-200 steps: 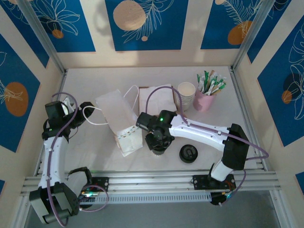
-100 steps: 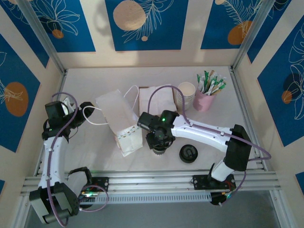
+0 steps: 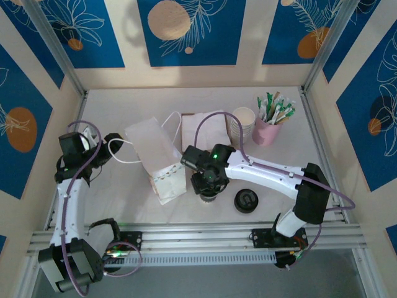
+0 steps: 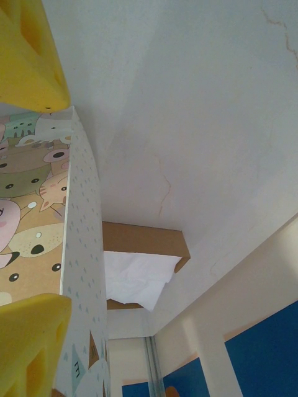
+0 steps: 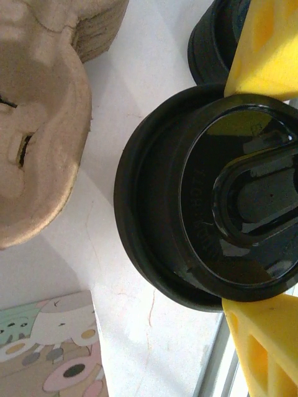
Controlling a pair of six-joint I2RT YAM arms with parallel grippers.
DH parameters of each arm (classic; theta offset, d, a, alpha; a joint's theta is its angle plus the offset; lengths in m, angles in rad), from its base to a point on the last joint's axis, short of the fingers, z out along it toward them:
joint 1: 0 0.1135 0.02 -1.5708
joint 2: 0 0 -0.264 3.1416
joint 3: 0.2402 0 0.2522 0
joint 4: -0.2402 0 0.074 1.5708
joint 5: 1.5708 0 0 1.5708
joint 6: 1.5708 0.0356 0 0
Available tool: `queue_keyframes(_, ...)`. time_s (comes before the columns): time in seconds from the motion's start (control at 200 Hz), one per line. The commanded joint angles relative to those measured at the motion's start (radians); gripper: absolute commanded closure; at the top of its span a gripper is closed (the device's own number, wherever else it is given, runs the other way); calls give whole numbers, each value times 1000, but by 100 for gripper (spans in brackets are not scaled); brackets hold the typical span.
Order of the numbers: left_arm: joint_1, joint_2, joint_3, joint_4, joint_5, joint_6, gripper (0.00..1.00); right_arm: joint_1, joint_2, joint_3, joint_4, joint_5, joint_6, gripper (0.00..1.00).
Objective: Pack the takeout coffee
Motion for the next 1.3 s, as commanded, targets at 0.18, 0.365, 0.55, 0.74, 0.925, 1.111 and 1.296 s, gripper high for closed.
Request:
queue_keyframes(0.18, -6, -8, -2, -12, -4, 17, 23, -4, -14, -43, 3, -43, 23, 27)
queue_keyframes(0.365, -6, -8, -2, -14, -6, 16, 23, 13, -21, 16, -24, -16, 11, 27)
queue_keyframes(0.55, -6, -9, -2, -14, -7, 15, 23, 29, -40, 67, -64, 24, 6, 27)
queue_keyframes(0.74, -6, -11, -2, -14, -6, 15, 23, 9, -62, 1, -28, -2, 14, 27)
queue_keyframes(0.925, -6, -10, -4, -13, -4, 14, 23, -9, -69, -49, 24, -51, 11, 27)
queue_keyframes(1.111, -6, -9, -4, -12, -7, 15, 23, -24, -70, -71, 53, -81, 9, 27)
queue_keyframes(1.296, -5, -9, -4, -14, -7, 16, 23, -31, -79, -82, 81, -113, 15, 27)
